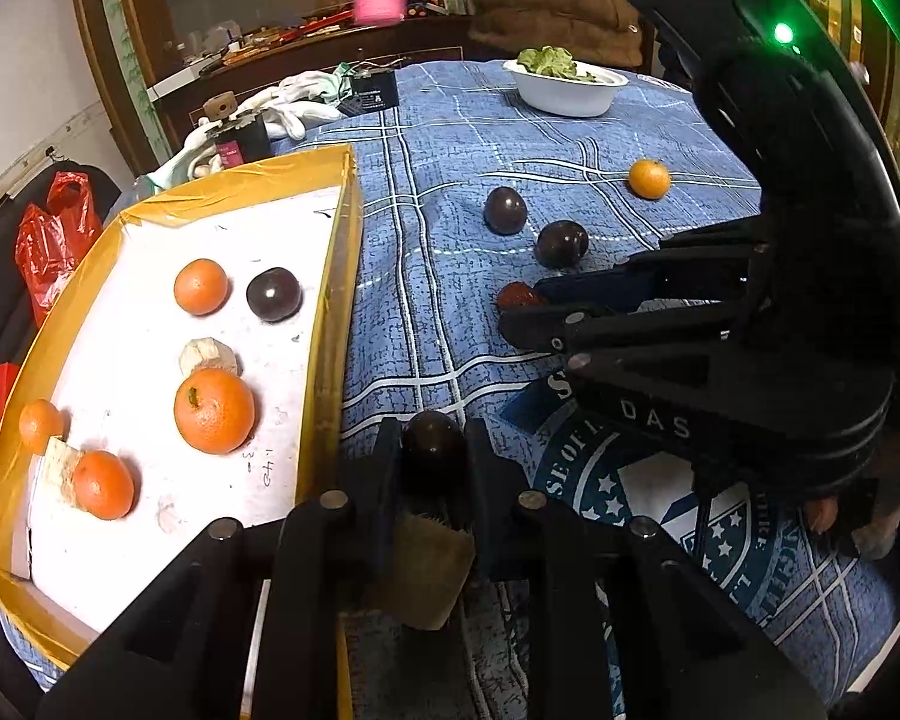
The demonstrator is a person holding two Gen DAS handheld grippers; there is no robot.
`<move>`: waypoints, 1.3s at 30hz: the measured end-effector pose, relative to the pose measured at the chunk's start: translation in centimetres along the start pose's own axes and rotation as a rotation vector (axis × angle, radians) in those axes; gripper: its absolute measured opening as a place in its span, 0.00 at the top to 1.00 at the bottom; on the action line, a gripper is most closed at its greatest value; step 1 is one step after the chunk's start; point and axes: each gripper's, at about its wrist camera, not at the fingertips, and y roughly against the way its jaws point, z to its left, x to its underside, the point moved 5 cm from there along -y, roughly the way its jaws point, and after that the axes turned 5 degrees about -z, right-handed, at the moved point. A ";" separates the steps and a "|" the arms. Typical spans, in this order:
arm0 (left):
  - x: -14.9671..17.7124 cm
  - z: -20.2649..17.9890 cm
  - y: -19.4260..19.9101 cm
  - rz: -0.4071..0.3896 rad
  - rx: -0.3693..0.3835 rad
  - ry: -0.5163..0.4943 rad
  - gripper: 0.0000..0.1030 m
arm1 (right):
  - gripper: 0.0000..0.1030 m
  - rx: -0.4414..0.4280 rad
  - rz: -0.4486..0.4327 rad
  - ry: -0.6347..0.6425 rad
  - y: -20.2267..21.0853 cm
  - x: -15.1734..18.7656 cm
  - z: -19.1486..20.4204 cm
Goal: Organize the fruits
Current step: 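Grasp a dark plum with the left tool while the right tool grasps the red date, then carry the dark plum and red date over the tray with both tools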
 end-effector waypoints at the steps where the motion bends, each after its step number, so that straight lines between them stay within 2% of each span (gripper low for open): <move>1: 0.0 0.1 0.0 -0.001 -0.001 0.008 0.83 | 0.81 0.001 0.001 0.001 0.0 0.0 0.0; 11: 0.2 0.2 0.7 -0.022 0.046 0.047 0.84 | 0.82 0.024 -0.015 -0.031 1.6 0.6 -0.8; 17: -0.5 -0.4 2.3 -0.066 0.054 0.049 0.84 | 0.82 0.037 -0.044 -0.052 3.5 1.0 -1.5; 23: -1.8 0.2 4.5 -0.130 0.024 0.068 0.84 | 0.82 0.042 -0.079 -0.053 5.4 0.7 -1.4; 29: -2.7 2.9 7.3 -0.198 -0.038 0.132 0.84 | 0.82 0.040 -0.122 -0.045 7.6 -0.3 -0.4; 39: -2.0 8.9 9.4 -0.248 -0.160 0.269 0.84 | 0.82 -0.004 -0.190 0.013 9.3 -4.0 5.1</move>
